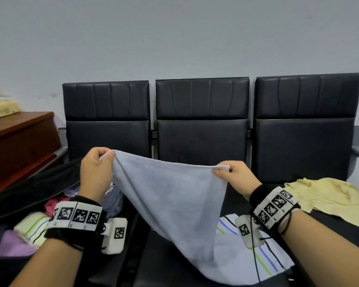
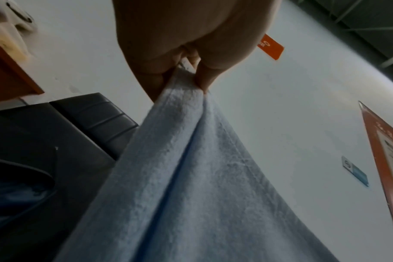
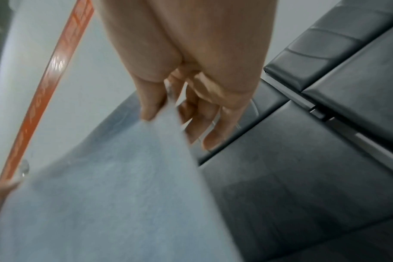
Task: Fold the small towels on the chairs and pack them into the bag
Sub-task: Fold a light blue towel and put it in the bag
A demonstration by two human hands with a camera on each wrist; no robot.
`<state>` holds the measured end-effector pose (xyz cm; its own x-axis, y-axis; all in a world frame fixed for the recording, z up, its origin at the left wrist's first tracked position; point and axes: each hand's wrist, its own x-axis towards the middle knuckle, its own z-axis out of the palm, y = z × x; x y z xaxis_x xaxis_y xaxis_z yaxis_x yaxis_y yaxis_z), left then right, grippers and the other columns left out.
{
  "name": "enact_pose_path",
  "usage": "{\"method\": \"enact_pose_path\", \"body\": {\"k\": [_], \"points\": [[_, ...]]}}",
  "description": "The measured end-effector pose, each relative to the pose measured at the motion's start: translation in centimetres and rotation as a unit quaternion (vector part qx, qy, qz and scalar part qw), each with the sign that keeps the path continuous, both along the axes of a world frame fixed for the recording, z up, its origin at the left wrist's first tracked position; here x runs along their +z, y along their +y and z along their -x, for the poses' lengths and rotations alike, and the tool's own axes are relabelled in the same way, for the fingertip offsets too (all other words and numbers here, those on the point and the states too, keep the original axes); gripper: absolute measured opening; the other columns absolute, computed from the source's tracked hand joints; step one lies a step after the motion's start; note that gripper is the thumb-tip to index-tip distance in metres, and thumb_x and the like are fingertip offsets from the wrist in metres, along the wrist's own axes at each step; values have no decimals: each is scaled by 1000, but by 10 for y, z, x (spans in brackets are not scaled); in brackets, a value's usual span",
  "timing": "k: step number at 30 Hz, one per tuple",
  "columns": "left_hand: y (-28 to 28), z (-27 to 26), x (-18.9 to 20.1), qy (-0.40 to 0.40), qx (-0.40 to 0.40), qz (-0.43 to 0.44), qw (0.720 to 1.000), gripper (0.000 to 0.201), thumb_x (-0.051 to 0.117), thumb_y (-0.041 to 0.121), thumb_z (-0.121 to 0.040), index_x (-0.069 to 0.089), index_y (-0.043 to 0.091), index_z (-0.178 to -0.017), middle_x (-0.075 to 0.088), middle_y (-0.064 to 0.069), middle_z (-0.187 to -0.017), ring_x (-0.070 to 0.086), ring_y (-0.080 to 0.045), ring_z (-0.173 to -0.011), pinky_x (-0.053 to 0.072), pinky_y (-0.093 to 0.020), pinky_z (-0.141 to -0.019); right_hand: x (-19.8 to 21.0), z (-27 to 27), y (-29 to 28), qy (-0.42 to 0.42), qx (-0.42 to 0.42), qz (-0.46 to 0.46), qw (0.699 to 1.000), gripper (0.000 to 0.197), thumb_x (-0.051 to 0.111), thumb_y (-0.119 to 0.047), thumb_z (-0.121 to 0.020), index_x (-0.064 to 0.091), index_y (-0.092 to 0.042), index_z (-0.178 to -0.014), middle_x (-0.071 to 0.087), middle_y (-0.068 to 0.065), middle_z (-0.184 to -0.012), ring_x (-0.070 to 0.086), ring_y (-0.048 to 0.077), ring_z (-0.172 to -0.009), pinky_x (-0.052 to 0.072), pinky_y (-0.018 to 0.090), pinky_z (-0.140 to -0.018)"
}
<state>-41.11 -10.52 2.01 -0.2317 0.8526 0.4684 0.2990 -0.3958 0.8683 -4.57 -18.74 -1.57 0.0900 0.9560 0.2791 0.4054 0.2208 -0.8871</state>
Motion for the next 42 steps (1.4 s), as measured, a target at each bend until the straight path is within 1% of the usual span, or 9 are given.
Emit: {"method": "enact_pose_path", "body": {"k": [4, 9, 14, 17, 21, 28, 36, 39, 42], "points": [[-8, -18, -9, 81, -20, 41, 996, 6, 66, 14, -86, 69, 17, -82, 70, 0, -85, 65, -23, -86, 52, -36, -81, 19, 18, -3, 59, -11, -19, 998, 14, 64, -12, -93, 71, -8, -83, 72, 8, -82, 66, 13, -73, 50, 26, -64], [-50, -92, -3, 140, -253, 35, 957, 12, 74, 16, -87, 70, 18, -98, 72, 1, -93, 65, -5, -83, 51, -18, -78, 25, 68, 1, -60, 22, -37, 997, 12, 77, -19, -81, 70, -19, -70, 69, -7, -67, 61, 1, -64, 49, 19, -62], [-64, -112, -2, 176, -295, 56, 938, 15, 78, 18, -83, 67, 13, -92, 69, -13, -91, 64, -31, -84, 53, -40, -79, 15, 89, -2, -139, 62, -7, 988, 36, 66, -30, -87, 58, -24, -53, 49, -10, -48, 43, 1, -48, 36, 15, -50], [-62, -111, -6, 169, -305, 59, 935, 11, 77, 15, -85, 67, 14, -89, 69, -11, -86, 60, -16, -71, 51, -31, -70, 15, 89, -4, -118, 67, 1, 991, 38, 69, -29, -86, 57, -23, -50, 45, -10, -46, 39, 2, -47, 34, 16, -49], [-57, -109, -9, 188, -284, 58, 939, 10, 72, 10, -85, 67, 16, -79, 67, 1, -71, 56, 2, -63, 44, -15, -62, 14, 90, -6, -87, 83, 12, 993, 28, 78, -22, -79, 62, -18, -57, 45, -12, -45, 40, 1, -45, 33, 13, -46], [-41, -79, -1, 111, -149, -6, 983, 11, 63, 3, -90, 61, 11, -82, 63, -1, -72, 53, -3, -63, 41, -15, -61, 4, 67, -9, -48, 122, 58, 990, 8, 78, -20, -83, 74, -16, -78, 68, 0, -70, 57, 8, -65, 46, 23, -62], [5, 10, 11, -34, 95, -29, 994, 7, 57, 22, -93, 58, 15, -94, 55, 5, -80, 53, -13, -75, 41, -30, -77, -38, -14, -12, -241, 20, 149, 959, 16, 67, -12, -87, 66, -24, -76, 68, -3, -76, 60, 10, -71, 51, 34, -72], [7, 4, -2, 1, 63, 19, 998, 4, 57, 15, -93, 58, 12, -94, 58, -7, -90, 53, -21, -83, 45, -41, -80, -35, -11, -8, -207, -37, 95, 973, 16, 61, -10, -90, 70, -19, -81, 72, -3, -86, 66, 13, -85, 50, 30, -79], [-5, -23, -15, 10, -33, 48, 998, 14, 54, 0, -91, 62, 12, -93, 62, -6, -83, 55, -13, -73, 46, -28, -68, -15, 11, -4, -115, -24, 29, 993, 12, 63, -11, -91, 73, -13, -85, 73, 0, -85, 64, 6, -76, 50, 24, -74]]}}
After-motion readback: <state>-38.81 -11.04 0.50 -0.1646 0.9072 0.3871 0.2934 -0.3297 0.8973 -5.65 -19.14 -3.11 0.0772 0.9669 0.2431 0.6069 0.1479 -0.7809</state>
